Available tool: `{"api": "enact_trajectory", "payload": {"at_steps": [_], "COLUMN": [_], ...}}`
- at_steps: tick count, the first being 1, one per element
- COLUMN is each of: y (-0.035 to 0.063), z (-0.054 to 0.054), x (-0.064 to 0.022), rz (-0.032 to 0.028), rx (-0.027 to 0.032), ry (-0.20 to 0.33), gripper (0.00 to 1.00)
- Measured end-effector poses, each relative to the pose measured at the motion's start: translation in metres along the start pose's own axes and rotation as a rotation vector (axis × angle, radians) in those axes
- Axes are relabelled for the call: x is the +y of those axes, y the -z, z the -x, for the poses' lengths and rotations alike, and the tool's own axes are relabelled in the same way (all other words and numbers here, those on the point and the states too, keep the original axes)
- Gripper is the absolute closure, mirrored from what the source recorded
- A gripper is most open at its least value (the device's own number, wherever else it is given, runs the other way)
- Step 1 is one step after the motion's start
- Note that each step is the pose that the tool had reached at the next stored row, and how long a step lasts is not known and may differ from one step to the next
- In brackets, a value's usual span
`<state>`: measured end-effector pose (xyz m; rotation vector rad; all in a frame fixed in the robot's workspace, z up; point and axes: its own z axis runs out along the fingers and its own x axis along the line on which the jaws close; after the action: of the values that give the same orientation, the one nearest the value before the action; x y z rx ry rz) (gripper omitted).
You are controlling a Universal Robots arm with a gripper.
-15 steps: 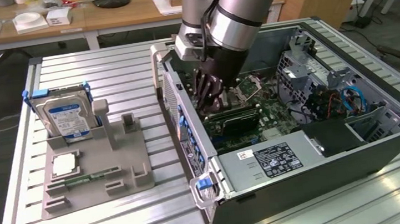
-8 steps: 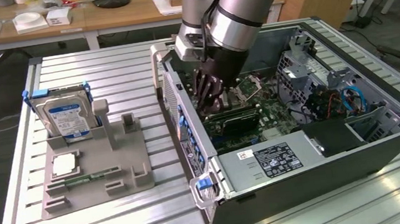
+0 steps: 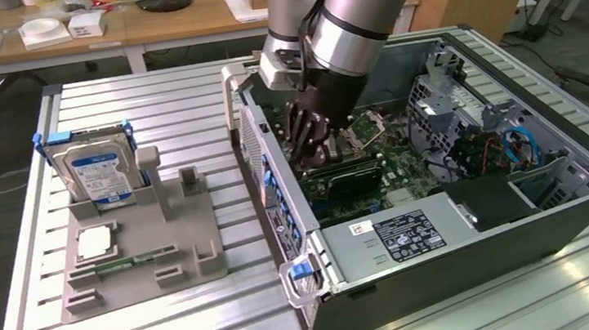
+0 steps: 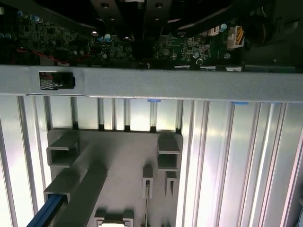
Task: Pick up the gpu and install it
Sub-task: 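Press down on the gpu until it lock into place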
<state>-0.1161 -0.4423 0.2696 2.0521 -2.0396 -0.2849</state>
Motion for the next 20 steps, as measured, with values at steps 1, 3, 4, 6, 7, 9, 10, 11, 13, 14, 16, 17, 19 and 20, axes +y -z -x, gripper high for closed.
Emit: {"api": "enact_trajectory", "payload": {"at_steps": [1,3,4,6,7,9,10,11,13,14,16,17,19,20], "y": [0.0005,0.0017,0.0021,0.0031,0.0035,0.0043,0.0048,0.0054,0.0066,0.0073,0.0088,0.0096,0.0107,0.0107], "z": [0.000,0.000,0.000,0.000,0.000,0.000,0.000,0.000,0.000,0.000,0.000,0.000,0.000,0.000], "x": [-0.0014,-0.0048,-0.0066,-0.0096,-0.0111,-0.0135,-0.0145,-0.0153,-0.0175,-0.0190,-0.0232,-0.0255,-0.0275,-0.0275], "rz": [0.0051,0.0154,0.0197,0.0259,0.0295,0.0406,0.0501,0.0612,0.0848,0.0962,0.1194,0.1318,0.1461,0.1463], "rx": [0.0002,0.0004,0.0002,0.0002,0.0004,0.0015,0.0021,0.0024,0.0031,0.0035,0.0044,0.0048,0.0069,0.0082], "ry": [0.000,0.000,0.001,0.001,0.001,0.001,0.001,0.001,0.001,0.002,0.002,0.002,0.002,0.001], "gripper": [0.90,0.90,0.90,0.90,0.90,0.90,0.90,0.90,0.90,0.90,0.90,0.90,0.90,0.90]}}
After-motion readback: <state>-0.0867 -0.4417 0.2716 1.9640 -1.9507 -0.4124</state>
